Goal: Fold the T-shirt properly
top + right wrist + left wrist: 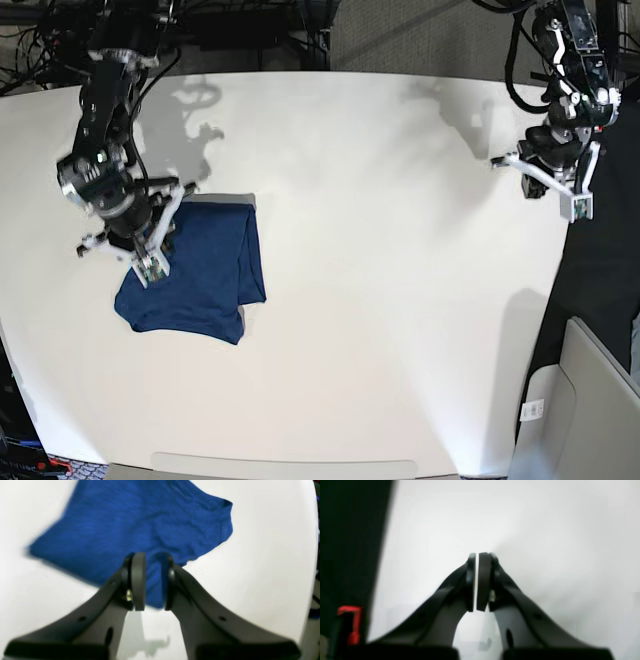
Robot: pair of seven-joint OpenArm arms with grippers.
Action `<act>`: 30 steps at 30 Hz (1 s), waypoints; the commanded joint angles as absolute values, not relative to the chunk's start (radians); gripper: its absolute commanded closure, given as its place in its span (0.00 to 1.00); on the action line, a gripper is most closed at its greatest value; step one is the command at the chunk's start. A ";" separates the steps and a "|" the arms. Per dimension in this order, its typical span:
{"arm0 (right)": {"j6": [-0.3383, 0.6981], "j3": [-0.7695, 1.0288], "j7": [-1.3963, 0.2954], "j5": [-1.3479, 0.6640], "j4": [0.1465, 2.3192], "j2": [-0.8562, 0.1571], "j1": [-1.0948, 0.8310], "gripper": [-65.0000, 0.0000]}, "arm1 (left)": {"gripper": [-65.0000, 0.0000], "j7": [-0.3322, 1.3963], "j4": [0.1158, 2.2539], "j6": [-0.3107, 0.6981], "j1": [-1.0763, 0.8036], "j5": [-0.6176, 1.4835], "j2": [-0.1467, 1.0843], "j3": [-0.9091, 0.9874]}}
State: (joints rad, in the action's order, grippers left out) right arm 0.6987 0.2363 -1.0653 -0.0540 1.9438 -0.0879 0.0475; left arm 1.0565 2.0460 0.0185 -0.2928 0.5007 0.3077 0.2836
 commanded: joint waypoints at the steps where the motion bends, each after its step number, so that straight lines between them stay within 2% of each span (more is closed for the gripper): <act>1: 0.698 0.259 -1.058 -0.068 1.998 -0.087 0.019 0.84 | 1.00 1.044 2.072 0.024 -0.305 0.504 0.317 0.288; 5: 0.698 0.341 -1.058 -0.216 2.058 -0.062 -0.117 0.84 | 1.00 1.043 2.081 0.024 -0.401 0.506 0.338 0.306; 8: 0.698 0.478 -1.058 -0.418 2.058 -0.062 -0.220 0.84 | 1.00 1.043 2.081 0.024 -0.443 0.510 0.335 0.357; 11: 0.698 0.579 -1.058 -0.607 2.055 -0.071 -0.309 0.84 | 1.00 1.043 2.081 0.024 -0.486 0.570 0.320 0.410; 15: 0.698 0.665 -1.058 -0.734 2.054 -0.099 -0.443 0.84 | 1.00 1.044 2.081 0.024 -0.588 0.688 0.321 0.476; 25: 0.698 0.757 -1.058 -0.728 2.052 -0.088 -0.774 0.84 | 1.00 1.043 2.080 0.024 -0.829 0.805 0.320 0.564; 30: 0.698 0.756 -1.058 -0.526 2.029 -0.071 -0.866 0.84 | 1.00 1.038 2.064 0.024 -0.920 0.799 0.300 0.538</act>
